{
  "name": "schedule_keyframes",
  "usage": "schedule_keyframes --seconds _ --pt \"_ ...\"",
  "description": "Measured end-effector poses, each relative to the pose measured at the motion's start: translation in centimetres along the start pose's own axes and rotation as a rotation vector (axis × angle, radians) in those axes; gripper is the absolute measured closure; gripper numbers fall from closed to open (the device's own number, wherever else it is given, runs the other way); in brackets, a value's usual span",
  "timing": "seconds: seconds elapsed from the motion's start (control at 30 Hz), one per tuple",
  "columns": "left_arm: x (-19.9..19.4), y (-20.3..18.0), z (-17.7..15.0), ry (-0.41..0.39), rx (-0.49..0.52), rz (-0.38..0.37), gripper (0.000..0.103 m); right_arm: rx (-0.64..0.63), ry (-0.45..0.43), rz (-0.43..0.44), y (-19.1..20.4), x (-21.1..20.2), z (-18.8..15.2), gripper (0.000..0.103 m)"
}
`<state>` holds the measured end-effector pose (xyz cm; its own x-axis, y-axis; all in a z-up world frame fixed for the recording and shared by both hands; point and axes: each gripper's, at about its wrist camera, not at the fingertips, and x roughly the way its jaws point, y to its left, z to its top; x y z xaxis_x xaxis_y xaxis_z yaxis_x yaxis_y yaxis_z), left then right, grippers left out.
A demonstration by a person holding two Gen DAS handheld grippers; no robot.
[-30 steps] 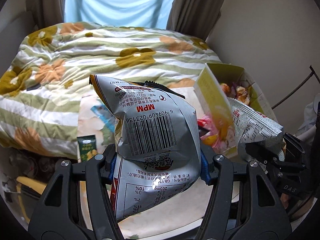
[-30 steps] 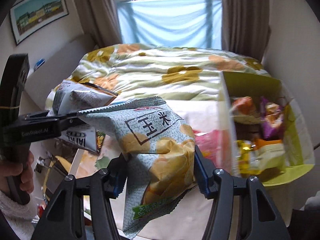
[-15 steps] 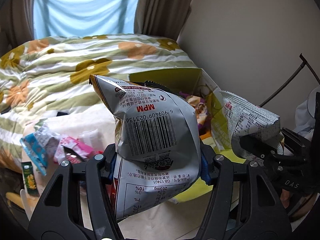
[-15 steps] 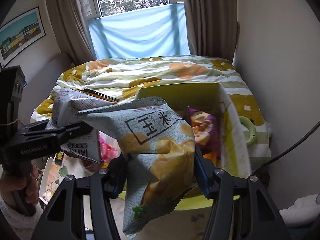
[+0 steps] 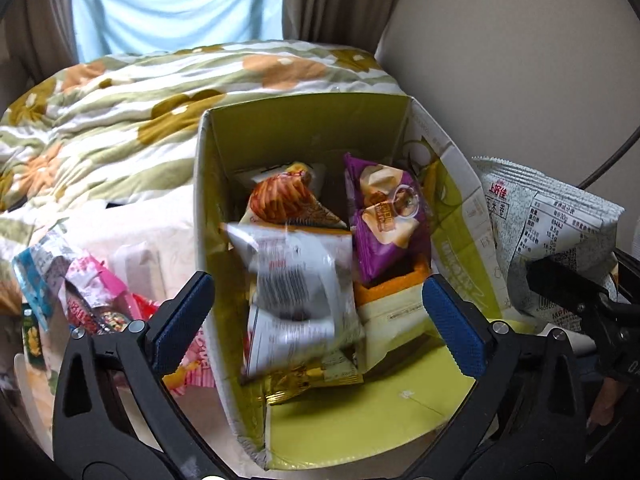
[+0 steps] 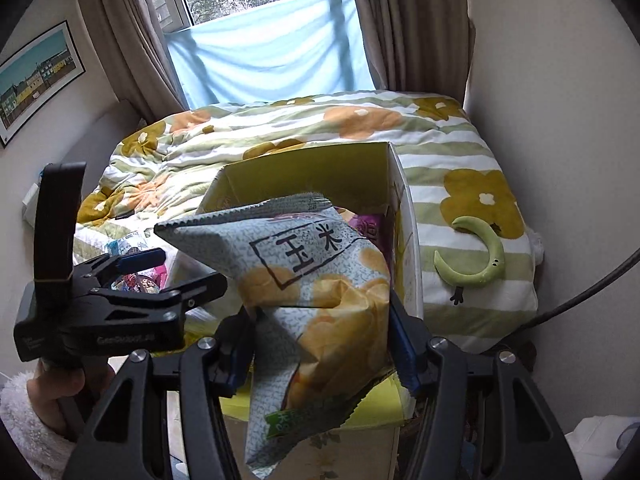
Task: Organize snacks
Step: 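Carry both bags into the cardboard box and open both grippers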
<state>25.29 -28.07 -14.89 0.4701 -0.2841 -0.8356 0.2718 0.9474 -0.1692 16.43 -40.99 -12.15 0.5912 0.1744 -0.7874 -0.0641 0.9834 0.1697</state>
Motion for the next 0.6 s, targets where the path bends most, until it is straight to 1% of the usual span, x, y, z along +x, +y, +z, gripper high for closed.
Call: schedule_keyframes --seconds 0.07,0.23,0.37,0.5,0.6 --pt "-0.2 0.3 -0.3 0.007 -0.004 0.028 0.000 0.002 0.007 0.013 -0.4 0.3 0.0 0.049" --pt "-1.6 1.3 -1.8 0.010 -0.022 0.051 0.000 0.008 0.030 0.046 -1.3 1.2 0.2 0.049" --pt "-2.9 1.5 -2.6 0.001 -0.030 0.065 0.000 0.002 0.042 0.062 -1.3 1.7 0.7 0.049" --pt "-4.0 1.7 -3.0 -0.013 -0.034 0.089 0.000 -0.005 0.058 0.094 -0.6 2.2 0.9 0.049" --pt "-4.6 2.1 -3.3 -0.021 -0.045 0.096 0.000 -0.013 0.063 0.101 -0.1 2.7 0.9 0.048"
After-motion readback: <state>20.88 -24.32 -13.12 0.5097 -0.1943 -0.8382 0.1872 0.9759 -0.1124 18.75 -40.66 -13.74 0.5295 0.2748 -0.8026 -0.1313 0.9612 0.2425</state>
